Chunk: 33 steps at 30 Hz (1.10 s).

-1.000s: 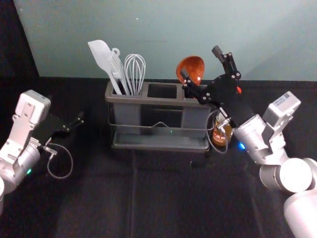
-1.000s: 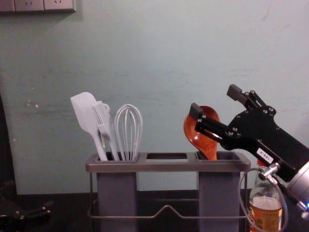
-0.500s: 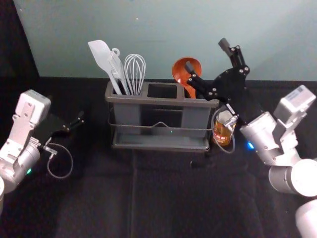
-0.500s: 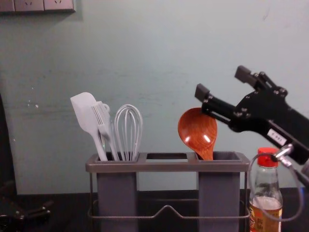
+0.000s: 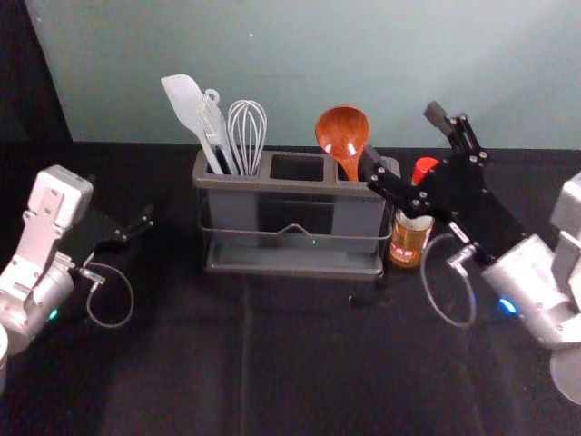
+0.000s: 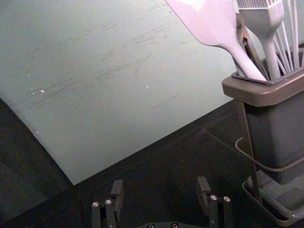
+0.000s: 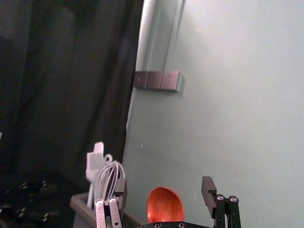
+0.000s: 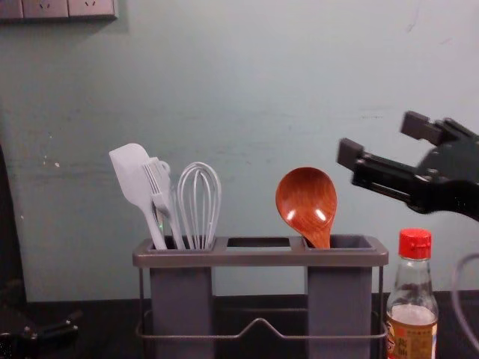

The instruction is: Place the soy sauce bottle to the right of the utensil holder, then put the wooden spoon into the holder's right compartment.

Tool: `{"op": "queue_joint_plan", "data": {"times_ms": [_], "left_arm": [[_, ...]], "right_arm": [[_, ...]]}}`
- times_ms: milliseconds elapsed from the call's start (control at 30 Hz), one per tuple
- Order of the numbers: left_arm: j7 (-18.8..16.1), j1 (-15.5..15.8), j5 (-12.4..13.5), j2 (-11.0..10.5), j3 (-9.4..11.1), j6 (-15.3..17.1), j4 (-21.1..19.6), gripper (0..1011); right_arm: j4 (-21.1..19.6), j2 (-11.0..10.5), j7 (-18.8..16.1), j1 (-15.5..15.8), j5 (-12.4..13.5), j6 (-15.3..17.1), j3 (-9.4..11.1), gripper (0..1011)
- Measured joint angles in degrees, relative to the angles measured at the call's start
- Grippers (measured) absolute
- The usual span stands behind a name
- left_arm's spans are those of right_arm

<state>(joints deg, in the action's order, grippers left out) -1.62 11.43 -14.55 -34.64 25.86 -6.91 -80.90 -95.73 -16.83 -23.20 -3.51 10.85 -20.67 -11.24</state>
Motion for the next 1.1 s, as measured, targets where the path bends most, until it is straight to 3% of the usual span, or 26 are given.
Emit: {"op": "queue_joint_plan", "data": {"times_ms": [133,233,467,600,833,1100], "left_arm": [[0.0,0.0,0.0,0.0,-0.01,0.0,0.0,1005],[0.0,0.0,0.0,0.0,0.0,0.0,0.0,1005],[0.0,0.0,0.01,0.0,0.0,0.0,0.0,1005],[0.0,0.0,0.0,0.0,0.0,0.0,0.0,1005],[0.0,0.0,0.01,0.0,0.0,0.0,0.0,1005],[0.0,0.0,0.0,0.0,0.0,0.0,0.0,1005]], "right_arm": [[-5.57,-2.4,0.7,4.42,1.88,4.73,1.35,1003],[-9.08,-3.9,0.98,8.1,4.79,7.23,3.06,1003],[-12.45,-6.12,2.52,16.24,9.28,8.06,8.89,1003],[-11.67,-6.6,3.22,18.08,9.71,8.28,10.83,1003],[-7.36,-6.87,5.23,17.08,6.54,9.92,11.78,1003],[1.99,-5.64,8.26,9.91,0.07,11.65,10.35,1002]]}}
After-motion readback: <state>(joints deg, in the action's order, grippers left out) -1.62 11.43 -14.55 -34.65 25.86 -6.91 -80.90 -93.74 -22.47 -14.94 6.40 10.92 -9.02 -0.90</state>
